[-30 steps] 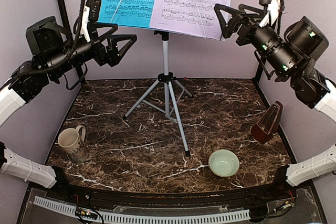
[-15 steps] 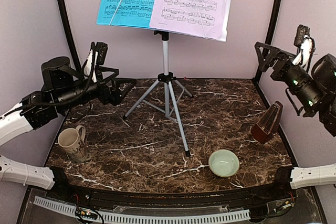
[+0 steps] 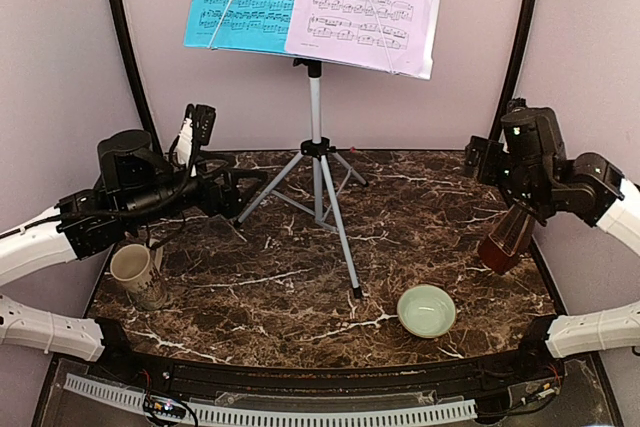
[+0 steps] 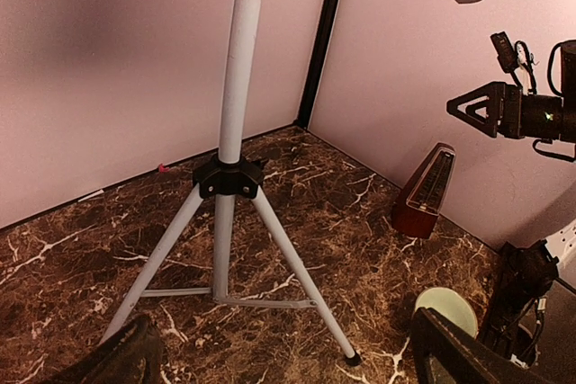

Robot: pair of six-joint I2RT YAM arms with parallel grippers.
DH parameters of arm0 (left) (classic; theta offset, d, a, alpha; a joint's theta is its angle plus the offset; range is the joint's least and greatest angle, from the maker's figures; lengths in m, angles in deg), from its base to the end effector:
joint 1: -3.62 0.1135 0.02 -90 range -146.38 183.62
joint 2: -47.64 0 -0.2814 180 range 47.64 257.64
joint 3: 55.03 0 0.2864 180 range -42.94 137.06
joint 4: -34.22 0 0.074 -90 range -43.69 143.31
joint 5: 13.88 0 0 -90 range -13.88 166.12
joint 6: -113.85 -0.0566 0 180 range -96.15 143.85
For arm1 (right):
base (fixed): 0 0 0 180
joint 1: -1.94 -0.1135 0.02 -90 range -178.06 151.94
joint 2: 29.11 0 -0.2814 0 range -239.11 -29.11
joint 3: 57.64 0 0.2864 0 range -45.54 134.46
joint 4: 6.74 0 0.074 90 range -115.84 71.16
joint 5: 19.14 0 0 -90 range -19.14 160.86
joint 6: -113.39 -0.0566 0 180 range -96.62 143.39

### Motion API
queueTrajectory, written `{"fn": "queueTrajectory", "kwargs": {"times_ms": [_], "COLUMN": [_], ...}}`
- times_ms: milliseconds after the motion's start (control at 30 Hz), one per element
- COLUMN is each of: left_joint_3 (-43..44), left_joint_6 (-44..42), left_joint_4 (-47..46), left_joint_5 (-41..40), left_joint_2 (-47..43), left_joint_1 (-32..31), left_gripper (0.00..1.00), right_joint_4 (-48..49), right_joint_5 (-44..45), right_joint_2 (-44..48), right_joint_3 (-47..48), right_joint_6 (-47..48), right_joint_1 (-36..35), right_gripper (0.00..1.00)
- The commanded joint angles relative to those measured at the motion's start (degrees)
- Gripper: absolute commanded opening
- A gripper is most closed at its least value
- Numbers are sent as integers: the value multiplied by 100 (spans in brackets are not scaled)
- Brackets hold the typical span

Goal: Set up the instrument practice props

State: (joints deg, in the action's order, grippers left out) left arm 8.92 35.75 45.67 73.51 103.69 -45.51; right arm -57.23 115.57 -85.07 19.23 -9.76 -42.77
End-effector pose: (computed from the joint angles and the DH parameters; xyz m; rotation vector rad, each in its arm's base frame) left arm 0.1831 -0.2076 0.3782 0.5052 1.6131 -0.7734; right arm 0.1910 0.1331 0.3925 0.2582 1.9129 0.0863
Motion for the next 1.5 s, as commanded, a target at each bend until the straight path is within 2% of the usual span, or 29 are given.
{"fn": "queueTrajectory", "kwargs": {"times_ms": [0, 133, 233, 467, 567, 900, 1467], "left_joint_3": [-118, -135, -137, -180, -185, -68, -81], "left_joint_6": [202, 232, 243, 232, 251, 232, 208], "left_joint_4": [-377, -458, -455, -437, -432, -393, -243], "left_joint_5": [98, 229, 256, 289, 351, 334, 239], "left_joint_2": [-9, 33, 41, -82, -125, -138, -270], "left_joint_1": [46, 93, 117, 207, 248, 307, 346], "left_gripper": [99, 99, 99, 99, 99, 99, 99], "right_joint_4": [-1312, -2305, -2574, -2498, -2170, -1695, -1108], "right_joint_5": [211, 461, 497, 367, 307, 327, 120], "right_joint_2": [-44, -360, -489, -972, -1189, -1657, -1936], "right_joint_3": [522, 702, 620, 347, 203, -499, -565], "right_joint_6": [-1541, -2612, -3009, -3146, -2936, -3054, -2976], "right_joint_1": [752, 1375, 1817, 2734, 2862, 3078, 3098], "right_gripper": [100, 100, 100, 100, 100, 100, 68]}}
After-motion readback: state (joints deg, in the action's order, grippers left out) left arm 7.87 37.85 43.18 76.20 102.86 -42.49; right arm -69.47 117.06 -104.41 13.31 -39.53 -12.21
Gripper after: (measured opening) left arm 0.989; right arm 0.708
